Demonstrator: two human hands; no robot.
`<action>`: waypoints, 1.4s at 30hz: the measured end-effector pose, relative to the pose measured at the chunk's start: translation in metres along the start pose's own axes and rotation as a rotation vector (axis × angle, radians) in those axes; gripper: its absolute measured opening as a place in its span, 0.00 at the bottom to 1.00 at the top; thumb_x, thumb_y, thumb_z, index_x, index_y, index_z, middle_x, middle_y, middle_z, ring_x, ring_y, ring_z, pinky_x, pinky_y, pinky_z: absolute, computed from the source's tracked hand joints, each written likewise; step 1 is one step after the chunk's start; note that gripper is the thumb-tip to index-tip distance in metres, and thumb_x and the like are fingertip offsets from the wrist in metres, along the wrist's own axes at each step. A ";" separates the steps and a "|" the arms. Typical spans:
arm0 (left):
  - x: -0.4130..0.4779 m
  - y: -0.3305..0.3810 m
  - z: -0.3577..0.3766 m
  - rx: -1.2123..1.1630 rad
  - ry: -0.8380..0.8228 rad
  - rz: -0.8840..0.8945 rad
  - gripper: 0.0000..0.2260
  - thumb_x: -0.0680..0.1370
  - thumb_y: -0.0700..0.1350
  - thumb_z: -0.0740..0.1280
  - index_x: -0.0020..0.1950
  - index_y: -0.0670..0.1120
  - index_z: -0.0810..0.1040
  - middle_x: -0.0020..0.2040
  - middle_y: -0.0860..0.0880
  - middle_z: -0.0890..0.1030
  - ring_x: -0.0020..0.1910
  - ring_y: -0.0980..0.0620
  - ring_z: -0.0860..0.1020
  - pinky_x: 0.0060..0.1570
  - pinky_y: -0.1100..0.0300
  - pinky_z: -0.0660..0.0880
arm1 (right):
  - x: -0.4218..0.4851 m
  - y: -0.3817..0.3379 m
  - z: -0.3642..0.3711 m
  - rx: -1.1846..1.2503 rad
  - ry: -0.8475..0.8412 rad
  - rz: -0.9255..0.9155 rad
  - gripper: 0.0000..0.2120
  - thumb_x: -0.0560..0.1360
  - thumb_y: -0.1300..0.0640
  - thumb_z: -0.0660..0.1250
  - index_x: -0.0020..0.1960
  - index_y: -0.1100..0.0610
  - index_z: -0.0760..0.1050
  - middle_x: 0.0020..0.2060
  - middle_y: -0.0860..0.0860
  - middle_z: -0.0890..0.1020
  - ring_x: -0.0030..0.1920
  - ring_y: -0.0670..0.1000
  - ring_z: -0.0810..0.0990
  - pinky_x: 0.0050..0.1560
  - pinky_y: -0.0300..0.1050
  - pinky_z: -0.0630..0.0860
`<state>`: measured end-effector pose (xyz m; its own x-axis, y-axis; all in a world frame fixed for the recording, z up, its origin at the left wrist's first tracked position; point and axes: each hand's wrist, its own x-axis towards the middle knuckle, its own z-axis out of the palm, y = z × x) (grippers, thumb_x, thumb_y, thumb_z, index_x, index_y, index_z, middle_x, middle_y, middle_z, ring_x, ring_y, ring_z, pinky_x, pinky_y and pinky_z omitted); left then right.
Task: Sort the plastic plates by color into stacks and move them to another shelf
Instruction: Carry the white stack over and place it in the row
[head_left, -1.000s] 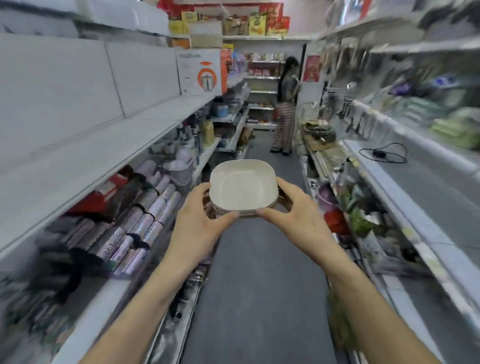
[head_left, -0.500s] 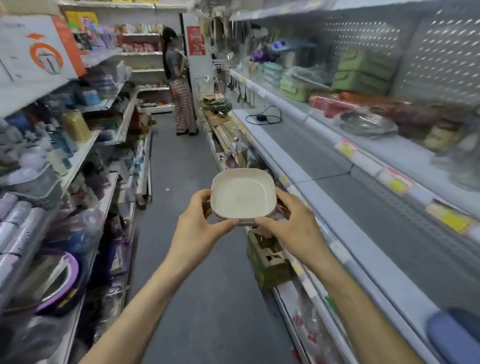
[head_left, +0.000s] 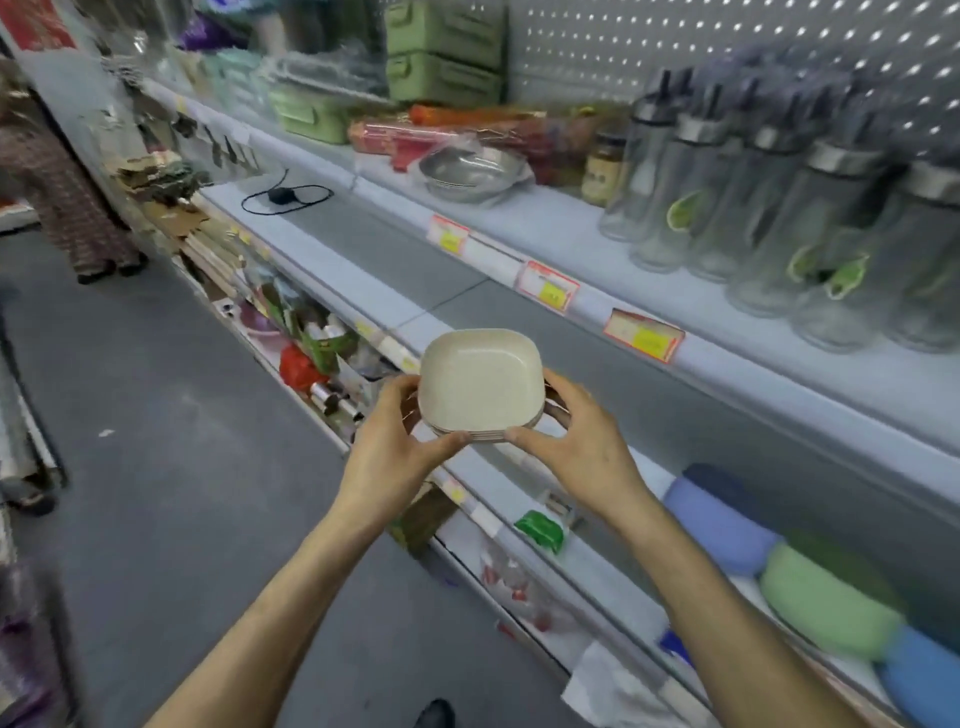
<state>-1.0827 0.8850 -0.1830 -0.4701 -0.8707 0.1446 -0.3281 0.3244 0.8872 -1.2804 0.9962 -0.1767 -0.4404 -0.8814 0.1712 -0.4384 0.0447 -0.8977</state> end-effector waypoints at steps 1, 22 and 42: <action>0.010 -0.003 0.007 0.001 -0.038 0.014 0.34 0.70 0.51 0.81 0.72 0.54 0.69 0.67 0.57 0.77 0.66 0.60 0.76 0.66 0.54 0.76 | 0.001 0.008 -0.002 0.003 0.033 0.026 0.32 0.69 0.48 0.79 0.70 0.38 0.72 0.63 0.37 0.76 0.63 0.41 0.78 0.66 0.47 0.77; 0.127 -0.060 0.152 -0.045 -0.710 0.154 0.35 0.70 0.45 0.82 0.72 0.51 0.68 0.65 0.58 0.77 0.64 0.57 0.76 0.64 0.56 0.76 | -0.013 0.130 0.000 -0.002 0.633 0.505 0.40 0.62 0.51 0.82 0.72 0.50 0.73 0.63 0.46 0.81 0.61 0.46 0.81 0.64 0.53 0.80; 0.122 -0.072 0.208 -0.061 -0.857 0.082 0.32 0.71 0.42 0.81 0.68 0.55 0.67 0.68 0.52 0.79 0.65 0.54 0.78 0.66 0.51 0.77 | -0.031 0.170 -0.014 -0.100 0.698 0.575 0.33 0.67 0.63 0.80 0.70 0.51 0.77 0.61 0.50 0.74 0.55 0.49 0.82 0.62 0.46 0.80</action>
<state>-1.2868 0.8327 -0.3201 -0.9543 -0.2585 -0.1500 -0.2337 0.3323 0.9138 -1.3518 1.0379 -0.3293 -0.9723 -0.2267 -0.0561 -0.0559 0.4591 -0.8866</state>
